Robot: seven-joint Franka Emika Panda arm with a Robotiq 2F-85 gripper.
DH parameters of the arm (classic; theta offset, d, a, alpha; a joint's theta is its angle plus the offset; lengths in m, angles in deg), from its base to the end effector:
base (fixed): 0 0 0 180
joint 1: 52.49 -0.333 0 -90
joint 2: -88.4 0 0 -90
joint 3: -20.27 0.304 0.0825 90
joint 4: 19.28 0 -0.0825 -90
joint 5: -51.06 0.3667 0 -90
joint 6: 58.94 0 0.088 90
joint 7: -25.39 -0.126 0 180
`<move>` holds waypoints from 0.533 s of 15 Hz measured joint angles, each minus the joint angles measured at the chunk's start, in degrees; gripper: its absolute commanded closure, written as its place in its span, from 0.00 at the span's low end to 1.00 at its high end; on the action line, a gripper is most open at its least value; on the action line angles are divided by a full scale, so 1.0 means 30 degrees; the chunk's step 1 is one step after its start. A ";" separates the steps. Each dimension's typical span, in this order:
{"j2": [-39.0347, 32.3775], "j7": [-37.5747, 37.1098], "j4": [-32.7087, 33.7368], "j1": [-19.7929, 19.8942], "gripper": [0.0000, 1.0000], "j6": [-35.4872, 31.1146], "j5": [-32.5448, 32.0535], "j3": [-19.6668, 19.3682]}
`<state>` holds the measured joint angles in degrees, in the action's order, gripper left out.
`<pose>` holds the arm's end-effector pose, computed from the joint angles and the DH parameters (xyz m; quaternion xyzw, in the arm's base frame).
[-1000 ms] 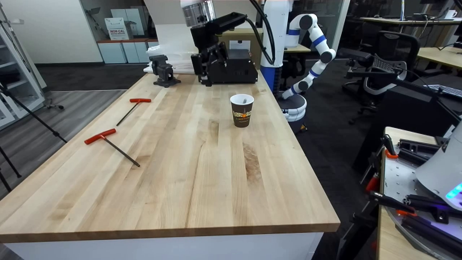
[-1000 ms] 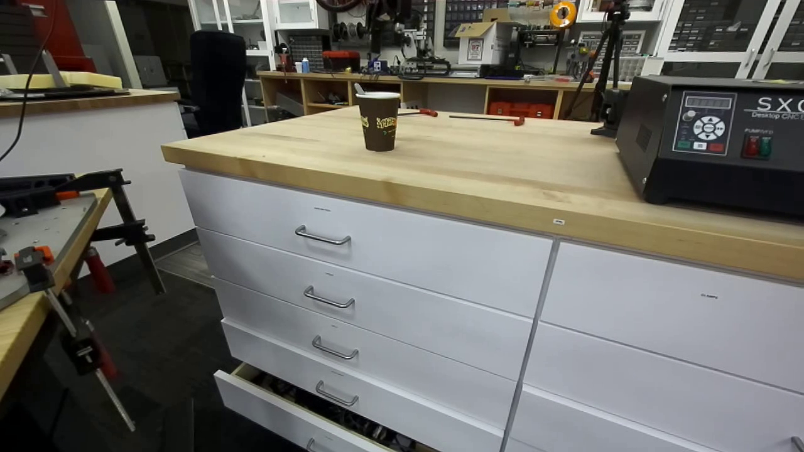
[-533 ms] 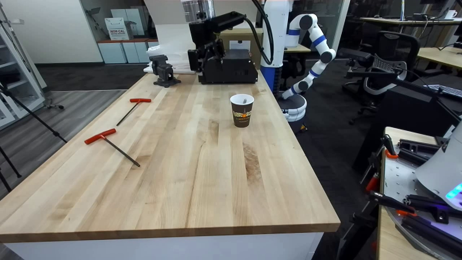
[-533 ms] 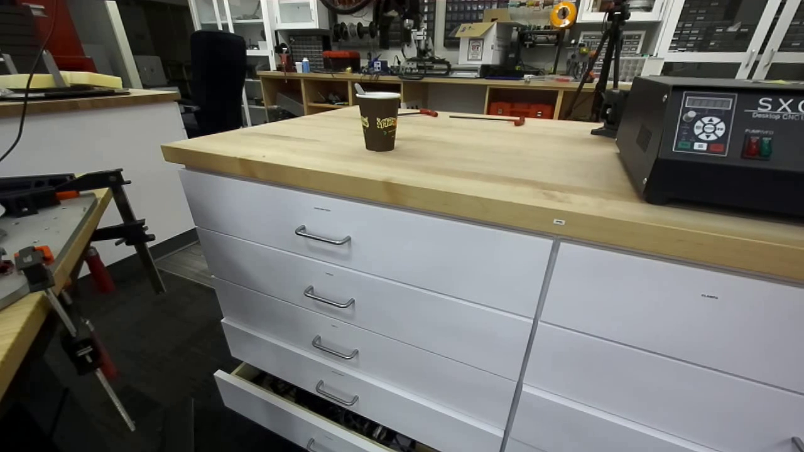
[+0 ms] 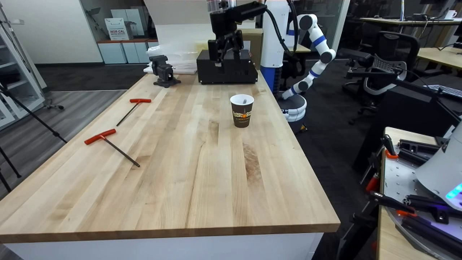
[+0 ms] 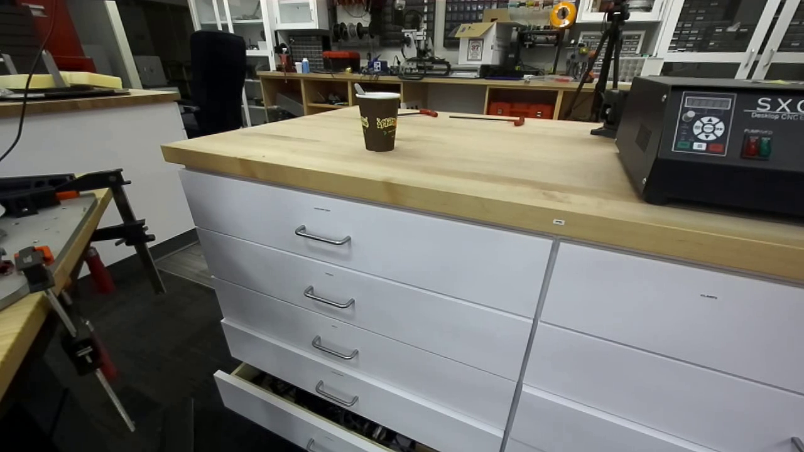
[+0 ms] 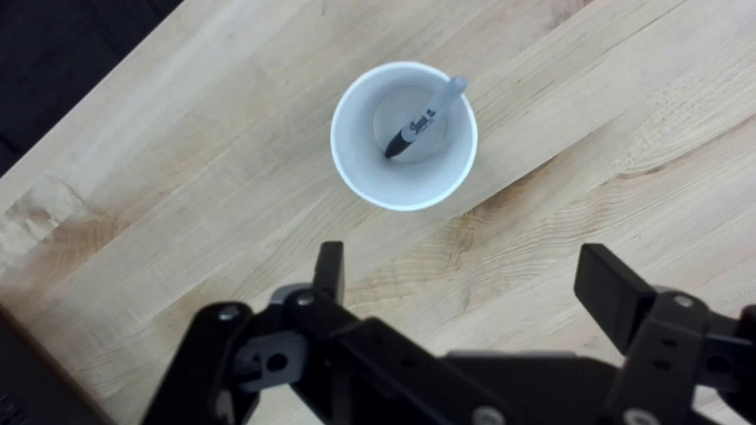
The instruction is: Put the black pen inside the brown coffee cup then pull it out and set it on the counter
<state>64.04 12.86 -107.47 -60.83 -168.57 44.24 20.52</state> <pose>0.6469 0.0867 0.3817 0.9981 -0.0131 -0.0150 0.0583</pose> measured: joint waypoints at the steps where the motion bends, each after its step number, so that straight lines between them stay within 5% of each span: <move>1: 0.0572 0.0000 -0.0888 0.0000 0.00 -0.0091 0.0220 0.0083; 6: 0.2848 -0.0041 -0.5597 -0.0247 0.00 -0.0592 0.1249 0.1200; 7: 0.3211 -0.0068 -0.6658 -0.0355 0.16 -0.1051 0.1250 0.1409; 8: 0.3535 -0.0105 -0.7707 -0.0472 0.02 -0.1730 0.1228 0.1552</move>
<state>74.65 12.54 -130.59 -62.24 -173.76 47.93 25.18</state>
